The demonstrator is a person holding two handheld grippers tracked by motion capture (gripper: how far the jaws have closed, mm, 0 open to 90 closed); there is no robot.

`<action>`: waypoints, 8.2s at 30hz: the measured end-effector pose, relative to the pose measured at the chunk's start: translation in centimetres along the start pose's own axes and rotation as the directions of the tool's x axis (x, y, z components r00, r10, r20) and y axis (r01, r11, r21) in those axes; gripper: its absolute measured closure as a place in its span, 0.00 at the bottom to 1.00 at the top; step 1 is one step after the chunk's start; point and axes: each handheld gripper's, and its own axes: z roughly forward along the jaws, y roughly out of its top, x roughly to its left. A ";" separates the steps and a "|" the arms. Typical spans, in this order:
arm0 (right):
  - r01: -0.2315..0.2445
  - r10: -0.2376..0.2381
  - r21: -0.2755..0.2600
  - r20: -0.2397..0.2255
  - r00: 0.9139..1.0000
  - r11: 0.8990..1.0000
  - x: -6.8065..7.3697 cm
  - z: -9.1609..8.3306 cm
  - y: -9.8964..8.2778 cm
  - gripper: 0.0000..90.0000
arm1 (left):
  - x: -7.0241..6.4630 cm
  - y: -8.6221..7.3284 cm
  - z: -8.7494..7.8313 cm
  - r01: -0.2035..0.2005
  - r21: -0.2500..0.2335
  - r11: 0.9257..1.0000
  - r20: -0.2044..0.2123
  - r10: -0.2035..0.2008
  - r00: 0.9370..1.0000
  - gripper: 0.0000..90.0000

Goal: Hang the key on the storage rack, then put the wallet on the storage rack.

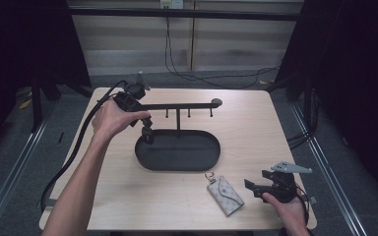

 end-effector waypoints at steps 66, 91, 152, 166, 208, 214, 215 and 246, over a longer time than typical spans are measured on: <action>-0.050 0.050 -0.020 -0.027 0.998 0.999 -0.5 -0.4 0.3 0.29 | 0.3 -24.8 3.7 0.030 -0.494 0.869 0.114 0.030 0.993 0.28; 0.050 -0.032 0.182 -0.102 0.994 0.982 2.3 0.1 2.5 0.27 | -0.3 -29.0 5.3 0.058 -0.628 0.776 0.105 0.011 0.994 0.22; 0.209 -0.158 0.657 -0.138 0.978 0.724 8.7 8.9 5.7 0.28 | -0.5 -28.4 6.2 0.046 -0.557 0.829 0.108 0.018 0.994 0.23; 0.207 -0.176 0.667 -0.115 0.978 0.715 9.1 9.1 5.6 0.34 | -0.5 -28.4 6.2 0.040 -0.553 0.832 0.104 0.022 0.994 0.23; 0.199 -0.153 0.678 -0.128 0.980 0.708 8.1 7.8 9.2 0.38 | -0.2 -28.4 6.2 0.066 -0.562 0.825 0.131 0.009 0.991 0.22; 0.207 -0.163 0.681 -0.130 0.978 0.703 8.0 7.5 9.8 0.38 | -0.1 -28.4 6.3 0.072 -0.563 0.823 0.138 0.008 0.990 0.22; 0.209 -0.166 0.686 -0.129 0.978 0.698 8.0 7.4 9.9 0.38 | -0.2 -28.4 6.3 0.071 -0.563 0.824 0.137 0.008 0.991 0.22; 0.209 -0.191 0.677 -0.103 0.976 0.705 8.1 6.8 13.4 0.38 | -0.3 -28.6 6.0 0.044 -0.580 0.813 0.135 0.042 0.990 0.20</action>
